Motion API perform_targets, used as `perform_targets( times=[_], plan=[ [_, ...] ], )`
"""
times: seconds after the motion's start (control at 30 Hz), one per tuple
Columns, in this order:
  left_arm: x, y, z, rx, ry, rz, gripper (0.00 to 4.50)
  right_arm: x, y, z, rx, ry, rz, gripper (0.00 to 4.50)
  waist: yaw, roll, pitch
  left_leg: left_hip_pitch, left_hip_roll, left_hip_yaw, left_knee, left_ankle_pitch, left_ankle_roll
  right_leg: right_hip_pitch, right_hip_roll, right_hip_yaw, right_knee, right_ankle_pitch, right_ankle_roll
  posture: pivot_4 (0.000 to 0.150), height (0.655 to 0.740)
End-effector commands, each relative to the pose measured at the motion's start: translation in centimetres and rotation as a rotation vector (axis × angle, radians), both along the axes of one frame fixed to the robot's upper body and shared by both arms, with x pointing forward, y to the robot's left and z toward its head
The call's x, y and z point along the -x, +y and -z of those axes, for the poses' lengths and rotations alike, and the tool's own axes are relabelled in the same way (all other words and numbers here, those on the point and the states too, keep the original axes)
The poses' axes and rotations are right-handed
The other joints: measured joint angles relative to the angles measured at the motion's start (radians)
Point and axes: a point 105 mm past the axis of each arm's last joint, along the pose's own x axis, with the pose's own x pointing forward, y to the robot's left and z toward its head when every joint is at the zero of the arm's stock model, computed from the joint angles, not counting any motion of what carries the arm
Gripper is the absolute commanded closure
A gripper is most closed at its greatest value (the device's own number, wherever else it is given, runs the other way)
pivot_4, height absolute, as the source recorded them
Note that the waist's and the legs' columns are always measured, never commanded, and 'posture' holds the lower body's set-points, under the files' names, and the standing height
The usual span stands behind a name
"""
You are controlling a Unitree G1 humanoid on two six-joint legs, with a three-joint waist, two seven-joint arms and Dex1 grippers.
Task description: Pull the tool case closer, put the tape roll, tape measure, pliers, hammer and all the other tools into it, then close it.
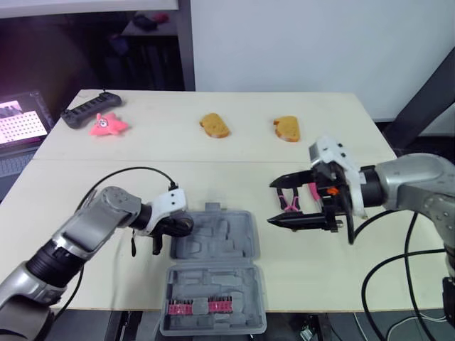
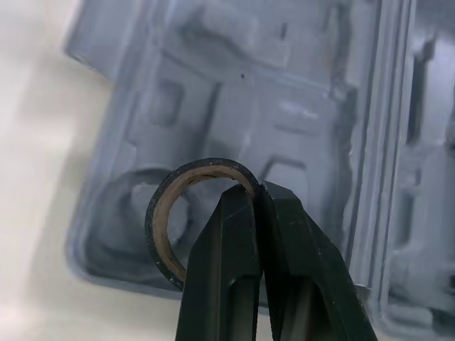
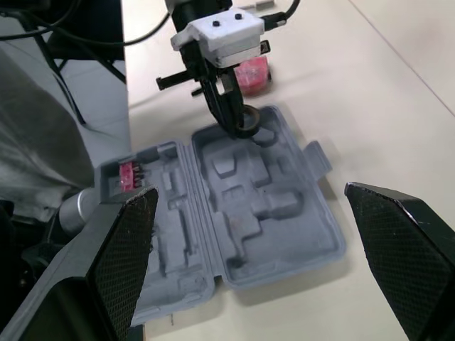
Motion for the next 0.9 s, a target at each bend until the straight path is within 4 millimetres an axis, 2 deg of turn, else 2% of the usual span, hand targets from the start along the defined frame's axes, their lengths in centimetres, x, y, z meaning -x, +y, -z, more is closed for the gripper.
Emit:
perform_targets(
  times=[0.03,0.33,0.77,0.87,0.9],
  plan=[
    [-0.8,0.0,-0.8,-0.016,-0.055,0.022,4.44,0.5,-0.1,-0.9,-0.005,-0.048,0.006,0.00,0.000,0.000,0.000,0.000,0.000,0.000,0.000,0.000,0.000,0.000,0.000,0.000,0.000,0.000,0.000,0.150,0.7129],
    [-1.8,0.5,-0.4,-0.044,-0.076,-0.009,4.44,0.5,0.0,-1.0,-0.016,-0.059,0.019,0.00,0.006,0.000,0.000,0.000,0.000,0.000,0.000,0.000,0.000,0.000,0.000,0.000,0.000,0.000,0.000,0.150,0.7129],
    [-2.7,0.1,-0.5,-0.024,-0.073,-0.079,4.44,0.3,0.0,-1.0,-0.017,-0.065,0.027,0.00,0.018,0.000,0.000,0.000,0.000,0.000,0.001,0.000,0.000,0.000,0.000,0.000,0.000,0.000,0.000,0.150,0.7129],
    [-3.4,0.2,-1.3,-0.008,-0.093,-0.116,3.53,0.3,0.0,-1.0,-0.017,-0.064,0.027,0.00,0.019,0.000,0.000,0.000,0.000,0.000,0.001,0.000,0.000,0.000,0.000,0.000,0.000,0.000,0.000,0.150,0.7129],
    [-3.5,0.2,-1.5,-0.007,-0.100,-0.118,3.06,0.3,0.0,-1.0,-0.016,-0.063,0.026,0.00,0.019,0.000,0.000,0.000,0.000,0.000,0.001,0.000,0.000,0.000,0.000,0.000,0.000,0.000,0.000,0.150,0.7129]
  ],
)
